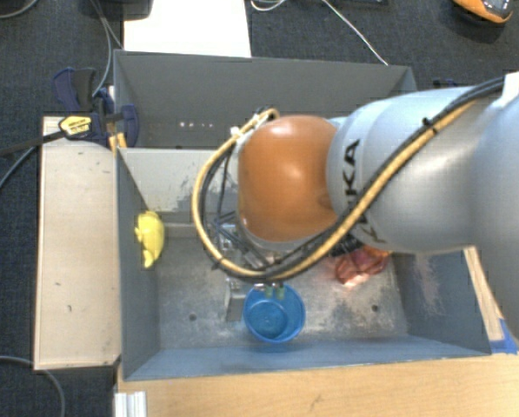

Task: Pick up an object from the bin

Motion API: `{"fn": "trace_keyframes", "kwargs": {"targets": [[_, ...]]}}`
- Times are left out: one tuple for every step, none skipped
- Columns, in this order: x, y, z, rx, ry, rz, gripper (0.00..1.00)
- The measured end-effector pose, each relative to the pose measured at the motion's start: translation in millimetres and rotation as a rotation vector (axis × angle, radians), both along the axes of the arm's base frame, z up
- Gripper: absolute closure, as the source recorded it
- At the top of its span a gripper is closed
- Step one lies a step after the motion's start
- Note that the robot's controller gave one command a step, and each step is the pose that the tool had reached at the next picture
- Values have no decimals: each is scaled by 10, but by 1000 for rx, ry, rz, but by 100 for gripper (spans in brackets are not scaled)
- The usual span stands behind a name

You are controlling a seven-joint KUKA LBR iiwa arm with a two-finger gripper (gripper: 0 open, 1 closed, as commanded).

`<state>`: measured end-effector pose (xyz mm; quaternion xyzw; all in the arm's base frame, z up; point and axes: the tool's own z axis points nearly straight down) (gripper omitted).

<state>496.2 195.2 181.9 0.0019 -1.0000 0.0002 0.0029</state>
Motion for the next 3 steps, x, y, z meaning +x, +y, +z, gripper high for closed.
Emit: {"fn": "trace_keyframes", "kwargs": {"targets": [[19, -11, 45, 2, -8, -6, 0], [72, -327, -104, 3, -5, 46, 0], [-3, -532, -458, 2, -10, 6, 0]]}}
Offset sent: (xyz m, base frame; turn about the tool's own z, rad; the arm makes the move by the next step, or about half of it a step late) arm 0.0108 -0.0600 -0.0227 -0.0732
